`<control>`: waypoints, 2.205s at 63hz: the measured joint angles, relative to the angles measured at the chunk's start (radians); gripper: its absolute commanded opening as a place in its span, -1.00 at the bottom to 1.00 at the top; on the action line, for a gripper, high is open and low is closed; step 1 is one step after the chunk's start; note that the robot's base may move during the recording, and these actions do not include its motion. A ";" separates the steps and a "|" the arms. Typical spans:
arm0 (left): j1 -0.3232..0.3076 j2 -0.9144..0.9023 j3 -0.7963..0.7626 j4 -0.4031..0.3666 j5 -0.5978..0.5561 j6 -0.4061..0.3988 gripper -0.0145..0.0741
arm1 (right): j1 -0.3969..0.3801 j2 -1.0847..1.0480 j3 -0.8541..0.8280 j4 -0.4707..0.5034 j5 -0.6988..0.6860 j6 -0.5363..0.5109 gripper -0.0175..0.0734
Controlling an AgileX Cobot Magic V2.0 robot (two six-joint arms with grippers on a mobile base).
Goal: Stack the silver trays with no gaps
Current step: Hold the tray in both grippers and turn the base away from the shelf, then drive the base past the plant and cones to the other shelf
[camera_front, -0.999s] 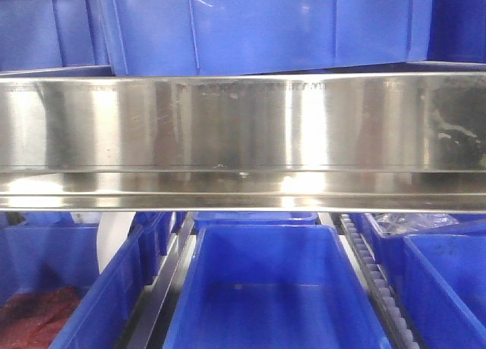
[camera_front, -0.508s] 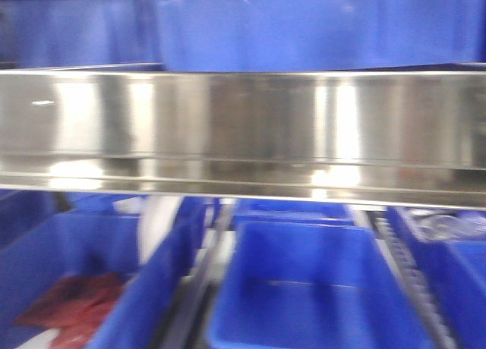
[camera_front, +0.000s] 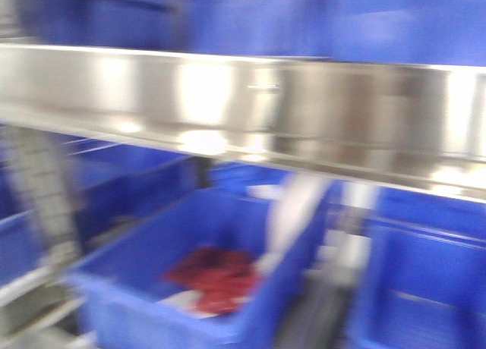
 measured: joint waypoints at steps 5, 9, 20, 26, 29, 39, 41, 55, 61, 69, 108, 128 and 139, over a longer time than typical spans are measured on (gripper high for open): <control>0.000 0.000 0.000 0.000 0.000 0.000 -0.78 | 0.000 0.000 0.000 0.000 0.000 0.000 -0.49; 0.000 0.000 0.000 0.000 0.000 0.000 -0.78 | 0.000 0.000 0.000 0.000 0.000 0.000 -0.49; 0.000 0.000 0.000 0.000 0.000 0.000 -0.78 | 0.000 0.000 0.000 0.000 0.000 0.000 -0.49; 0.000 0.000 0.000 0.000 0.000 0.000 -0.78 | 0.000 0.000 0.000 0.000 0.000 0.000 -0.49; 0.000 0.000 0.000 0.000 0.000 0.000 -0.78 | 0.000 0.000 0.000 0.000 0.000 0.000 -0.49; 0.000 0.000 0.000 0.000 0.000 0.000 -0.78 | 0.000 0.000 0.000 0.000 0.000 0.000 -0.49; 0.000 0.000 0.000 0.000 0.000 0.000 -0.78 | 0.000 0.000 0.000 0.000 0.000 0.000 -0.49; 0.000 0.000 0.000 0.000 0.000 0.000 -0.78 | 0.000 0.000 0.000 0.000 0.000 0.000 -0.49; 0.000 0.000 0.000 0.000 0.000 0.000 -0.78 | 0.000 0.000 0.000 0.000 0.000 0.000 -0.49; 0.000 0.000 0.000 0.000 0.000 0.000 -0.78 | 0.000 0.000 0.001 0.000 0.000 0.000 -0.49; 0.000 0.000 0.000 0.000 0.000 0.000 -0.78 | 0.000 0.000 0.002 0.000 0.000 0.000 -0.49; 0.000 0.000 0.000 0.002 0.000 0.000 -0.78 | 0.000 0.000 0.002 0.000 0.000 0.000 -0.49; 0.000 0.000 0.000 0.002 0.000 0.000 -0.78 | 0.000 0.000 0.002 0.000 0.000 0.000 -0.49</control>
